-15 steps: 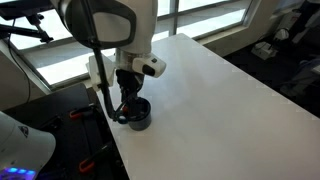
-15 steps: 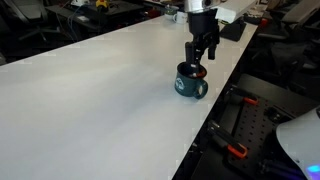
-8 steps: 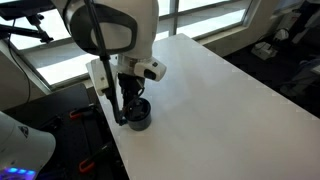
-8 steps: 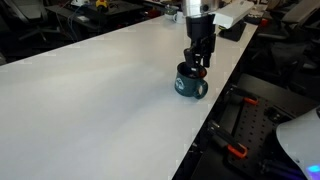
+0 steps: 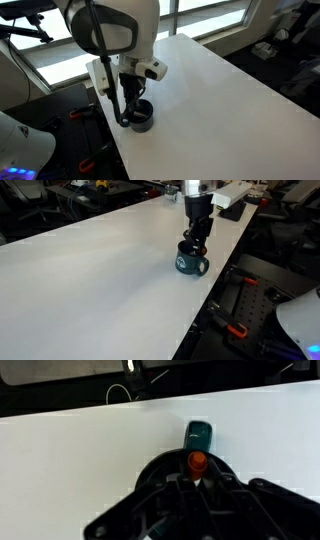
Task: Remove the marker from the mug and place it on the table to the left of the mug
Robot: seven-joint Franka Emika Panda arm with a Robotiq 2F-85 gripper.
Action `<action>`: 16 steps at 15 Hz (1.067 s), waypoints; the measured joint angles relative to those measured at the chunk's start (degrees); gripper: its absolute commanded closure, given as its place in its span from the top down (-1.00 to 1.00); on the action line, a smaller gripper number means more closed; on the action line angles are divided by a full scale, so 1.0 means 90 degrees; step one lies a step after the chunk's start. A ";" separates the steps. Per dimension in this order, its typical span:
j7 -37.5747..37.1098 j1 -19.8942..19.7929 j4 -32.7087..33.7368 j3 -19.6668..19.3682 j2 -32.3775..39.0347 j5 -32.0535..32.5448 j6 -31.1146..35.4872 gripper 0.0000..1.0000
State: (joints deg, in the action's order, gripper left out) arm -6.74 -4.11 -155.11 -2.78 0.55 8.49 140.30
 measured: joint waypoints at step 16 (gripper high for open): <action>0.0128 0.0162 0.0497 0.0119 -0.1368 0.0131 0.0160 -0.90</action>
State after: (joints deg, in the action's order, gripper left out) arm -5.59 -2.66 -150.63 -1.71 -11.76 9.66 141.74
